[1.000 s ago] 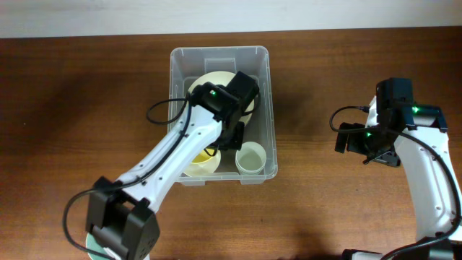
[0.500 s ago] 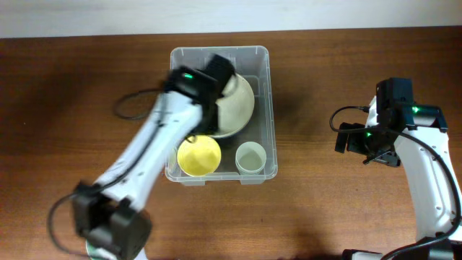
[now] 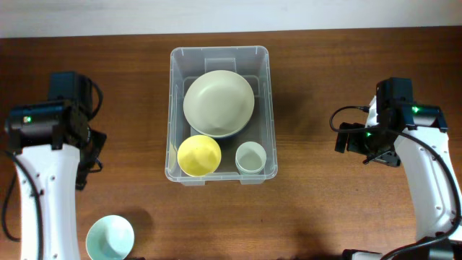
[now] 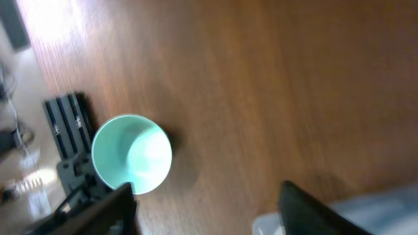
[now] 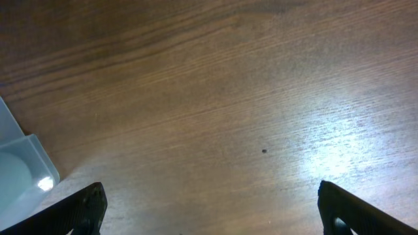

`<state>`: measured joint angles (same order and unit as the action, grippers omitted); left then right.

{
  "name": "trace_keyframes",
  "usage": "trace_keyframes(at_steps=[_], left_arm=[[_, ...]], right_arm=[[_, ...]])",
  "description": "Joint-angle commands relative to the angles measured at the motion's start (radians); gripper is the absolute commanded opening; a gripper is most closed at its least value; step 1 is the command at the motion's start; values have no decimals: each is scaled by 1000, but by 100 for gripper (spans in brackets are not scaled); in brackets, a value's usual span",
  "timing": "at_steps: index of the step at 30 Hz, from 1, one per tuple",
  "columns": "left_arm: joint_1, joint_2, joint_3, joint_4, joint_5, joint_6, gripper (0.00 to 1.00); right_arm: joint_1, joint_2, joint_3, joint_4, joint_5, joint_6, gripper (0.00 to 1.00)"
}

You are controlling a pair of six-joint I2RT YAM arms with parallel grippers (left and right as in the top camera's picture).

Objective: Pack container
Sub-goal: 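Move the left gripper to the mint-green bowl and grasp its rim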

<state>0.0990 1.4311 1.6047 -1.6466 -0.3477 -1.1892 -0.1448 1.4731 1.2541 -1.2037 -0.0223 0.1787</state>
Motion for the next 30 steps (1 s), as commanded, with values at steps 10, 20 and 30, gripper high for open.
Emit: trace_keyframes(at_steps=[10,20,30], left_arm=[[118,8,-597,379,121,-56,95],[118,8,-853,625,142,-56,91],[118,8,-933,801,122,-52,37]], right_arm=[[-6,-13,12,0,5,-5,99],[-6,-13,12,0,5,-5,99],[-6,-13,12,0,5,-5,99]])
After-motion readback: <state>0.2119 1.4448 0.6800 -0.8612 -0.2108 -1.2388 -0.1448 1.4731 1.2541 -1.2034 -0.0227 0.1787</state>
